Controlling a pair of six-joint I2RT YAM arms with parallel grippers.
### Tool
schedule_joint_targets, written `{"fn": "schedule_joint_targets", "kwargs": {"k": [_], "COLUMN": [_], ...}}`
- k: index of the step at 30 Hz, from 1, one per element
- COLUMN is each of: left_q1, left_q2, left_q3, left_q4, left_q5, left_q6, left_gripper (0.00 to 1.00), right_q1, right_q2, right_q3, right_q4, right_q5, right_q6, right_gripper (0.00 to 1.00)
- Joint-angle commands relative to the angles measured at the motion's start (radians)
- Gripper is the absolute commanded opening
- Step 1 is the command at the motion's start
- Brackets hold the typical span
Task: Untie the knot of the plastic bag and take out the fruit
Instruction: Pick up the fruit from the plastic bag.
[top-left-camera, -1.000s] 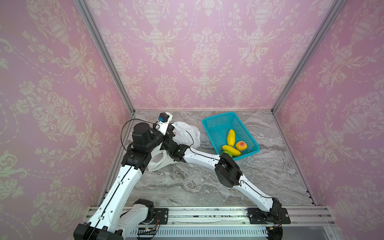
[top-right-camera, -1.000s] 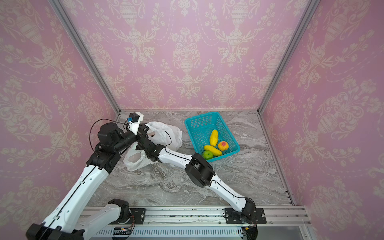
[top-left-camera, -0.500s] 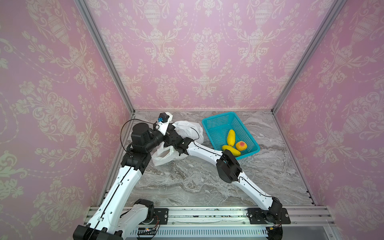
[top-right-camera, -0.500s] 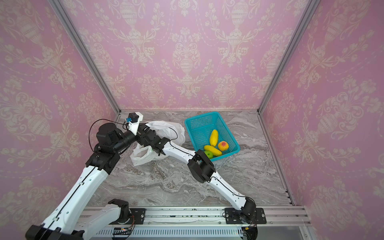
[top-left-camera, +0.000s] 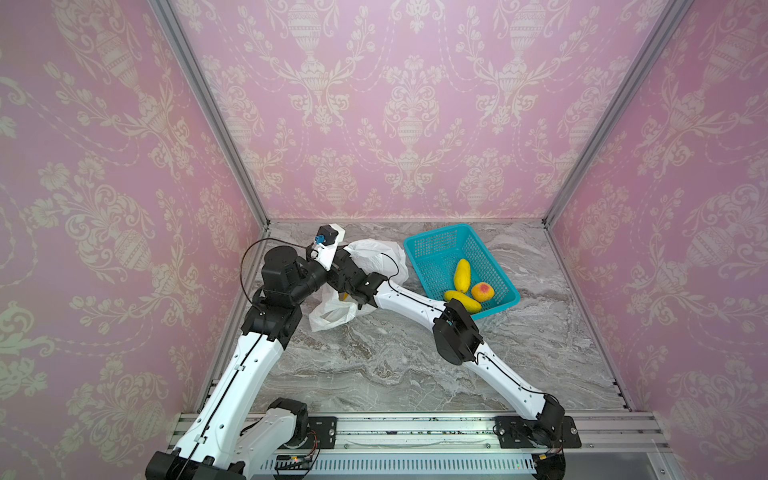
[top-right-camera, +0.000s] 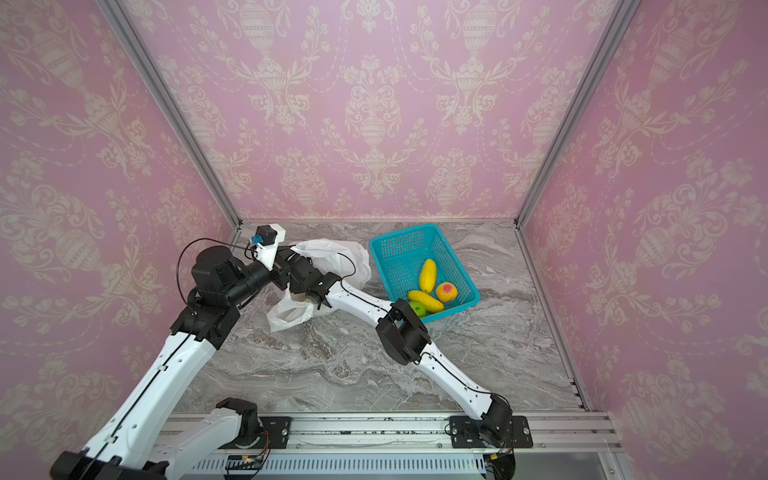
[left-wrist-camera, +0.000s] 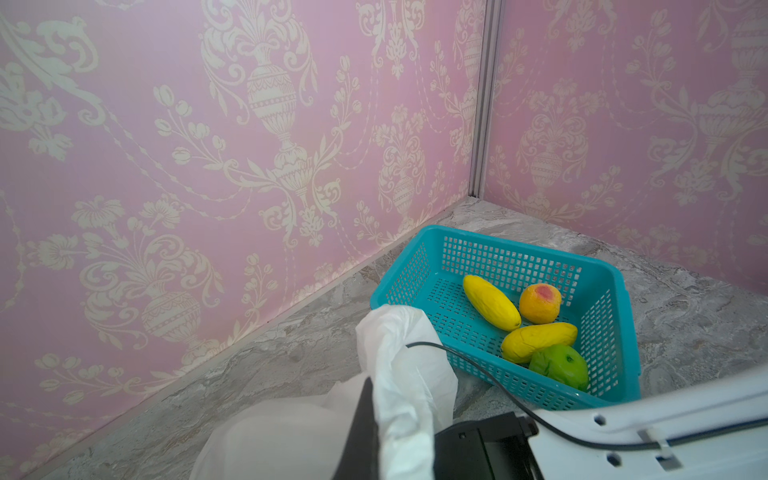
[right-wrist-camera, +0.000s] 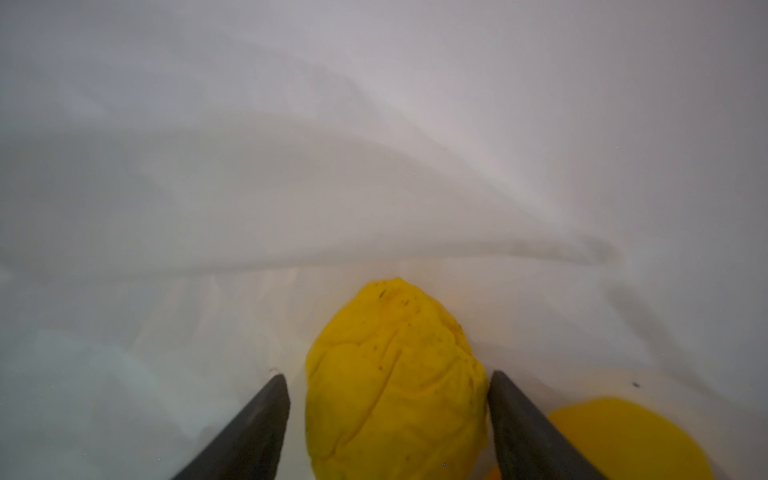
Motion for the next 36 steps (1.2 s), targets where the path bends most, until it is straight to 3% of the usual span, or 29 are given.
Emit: {"fn": "schedule_joint_targets", "kwargs": {"k": [1,6,8,12,15,19,26,29,32,36], "left_q1": [0.001,0.001,0.001,0.001,0.003,0.003,0.003,0.003,0.003,0.004], "left_q2": [-0.019,-0.019,-0.019,-0.016,-0.016,-0.015,-0.008,-0.009,-0.008,-0.004], "left_q3": [-0.003,-0.004,-0.004,-0.004,-0.003,-0.004,-0.003,-0.003,-0.003,-0.001], "left_q4": [0.023,0.026,0.025,0.026,0.026,0.024,0.024,0.024,0.024,0.025], "left_q5": [0.026,0.023,0.021,0.019,0.022,0.017,0.019,0.018,0.017,0.019], "left_q6": [-0.025,-0.027,-0.028,-0.029,-0.031,-0.026,-0.029,-0.027,-0.026,-0.028], "left_gripper": [0.0,0.0,0.0,0.0,0.0,0.0,0.0,0.0,0.0,0.0], "right_q1": [-0.012,-0.021,-0.019,-0.001,0.03,0.056,0.068,0.087,0.1,0.094], "right_q2": [0.019,-0.008,-0.034,-0.111,-0.175,-0.205,-0.075,-0.046,-0.069,-0.164], "right_q3": [-0.019,-0.04,-0.06,-0.161,-0.256,-0.303,-0.122,-0.097,-0.161,-0.366], "right_q4": [-0.03,-0.026,0.004,0.131,0.258,0.4,0.402,0.43,0.504,0.649], "right_q5": [-0.014,-0.024,-0.02,0.056,0.148,0.151,0.143,0.194,0.262,0.287], "right_q6": [0.022,-0.003,-0.064,-0.251,-0.38,-0.501,-0.62,-0.674,-0.713,-0.736], "right_gripper": [0.69,0.57,0.49,0.44,0.44,0.44,0.46,0.47,0.47,0.48]}}
